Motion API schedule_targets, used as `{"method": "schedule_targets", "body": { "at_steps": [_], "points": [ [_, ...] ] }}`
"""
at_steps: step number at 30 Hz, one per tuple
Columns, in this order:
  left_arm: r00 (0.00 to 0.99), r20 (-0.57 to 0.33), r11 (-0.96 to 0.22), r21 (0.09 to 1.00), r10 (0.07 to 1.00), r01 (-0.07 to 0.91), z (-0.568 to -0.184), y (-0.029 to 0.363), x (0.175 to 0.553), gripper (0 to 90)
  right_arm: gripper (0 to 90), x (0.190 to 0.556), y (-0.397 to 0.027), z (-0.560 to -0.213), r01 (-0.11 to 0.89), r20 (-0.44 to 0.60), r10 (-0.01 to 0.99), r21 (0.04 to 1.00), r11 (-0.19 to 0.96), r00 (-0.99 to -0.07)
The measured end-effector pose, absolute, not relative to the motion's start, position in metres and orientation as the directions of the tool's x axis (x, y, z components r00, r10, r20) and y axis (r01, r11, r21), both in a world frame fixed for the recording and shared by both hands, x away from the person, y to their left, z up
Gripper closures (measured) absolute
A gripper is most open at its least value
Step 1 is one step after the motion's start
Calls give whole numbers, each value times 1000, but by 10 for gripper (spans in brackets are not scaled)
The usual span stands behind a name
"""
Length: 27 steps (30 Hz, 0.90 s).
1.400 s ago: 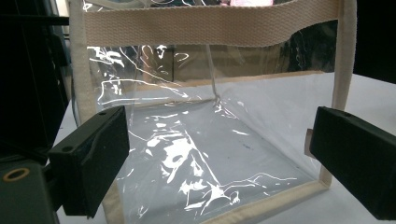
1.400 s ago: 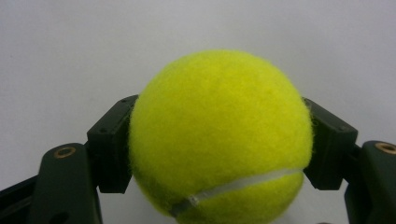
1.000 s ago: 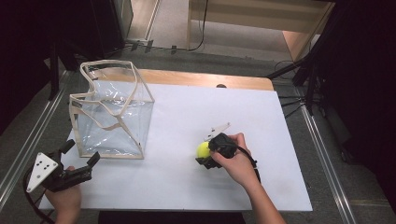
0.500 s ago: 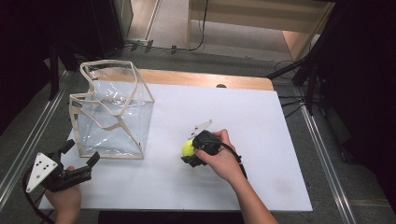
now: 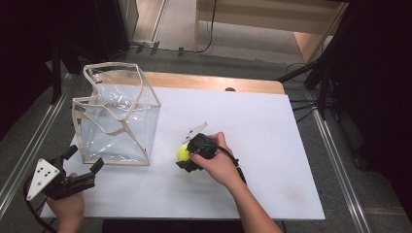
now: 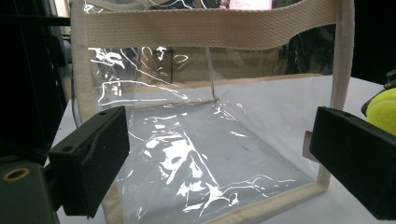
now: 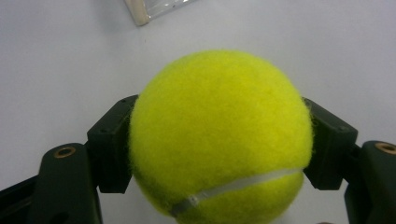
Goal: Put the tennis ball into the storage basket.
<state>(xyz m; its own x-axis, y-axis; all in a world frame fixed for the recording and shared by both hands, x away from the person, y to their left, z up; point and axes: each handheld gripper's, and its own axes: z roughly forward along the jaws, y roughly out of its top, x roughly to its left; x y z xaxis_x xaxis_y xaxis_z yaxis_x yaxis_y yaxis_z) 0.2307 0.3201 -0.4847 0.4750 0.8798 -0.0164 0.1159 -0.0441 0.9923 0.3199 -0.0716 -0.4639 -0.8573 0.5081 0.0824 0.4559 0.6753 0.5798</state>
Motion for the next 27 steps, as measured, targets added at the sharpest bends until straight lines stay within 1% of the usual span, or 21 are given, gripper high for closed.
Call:
{"method": "schedule_targets", "body": {
  "at_steps": [16,27],
  "points": [
    [478,-22,-37,993,878,113,-485,321,231,54,238,329,-38,-463,414,83,460,594,690,-884],
    [478,-26,-31,993,878,112,-485,321,230,54,238,333,-23,-462,404,88,443,592,697,-892]
  ]
}}
